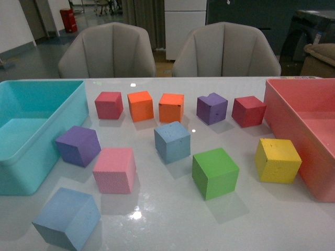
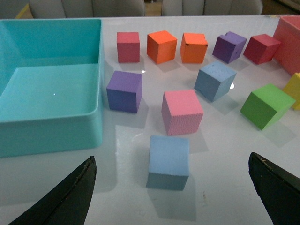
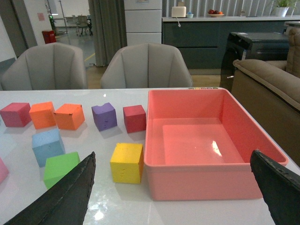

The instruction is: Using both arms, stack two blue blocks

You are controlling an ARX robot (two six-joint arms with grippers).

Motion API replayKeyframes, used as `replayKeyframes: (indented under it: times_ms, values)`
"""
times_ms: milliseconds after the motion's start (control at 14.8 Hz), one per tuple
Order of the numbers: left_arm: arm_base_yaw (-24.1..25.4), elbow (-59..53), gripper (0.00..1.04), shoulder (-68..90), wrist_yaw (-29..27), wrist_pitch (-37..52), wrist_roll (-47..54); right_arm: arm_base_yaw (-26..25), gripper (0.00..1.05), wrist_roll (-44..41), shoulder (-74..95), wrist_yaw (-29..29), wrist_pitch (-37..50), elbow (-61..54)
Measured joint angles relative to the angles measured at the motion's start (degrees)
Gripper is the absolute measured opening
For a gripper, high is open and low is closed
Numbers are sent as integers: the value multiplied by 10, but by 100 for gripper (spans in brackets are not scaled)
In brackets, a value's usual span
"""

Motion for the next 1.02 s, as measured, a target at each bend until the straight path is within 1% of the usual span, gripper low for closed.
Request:
replayKeyframes:
  times_ms: [135,271,406,542,610,745,1016]
  values:
    - [-50,23,98,136,-30,122,-16,0,98,0,0,0,0,0]
    - [-98,46,98,300,-35,235,-21,0,98,0,0,0,0,0]
    - [-105,75,98,452,-32,309,-20,0,98,0,0,0,0,0]
    - [-107,100,98,580,-24,347,-19,0,98,0,0,0,0,0]
    - [-105,106,98,616,-23,353,-19,0,98,0,0,0,0,0]
    - [-95,119,98,664,-19,366,-19,0,98,0,0,0,0,0]
    - [-64,139,98,708,-23,374,-18,0,98,0,0,0,0,0]
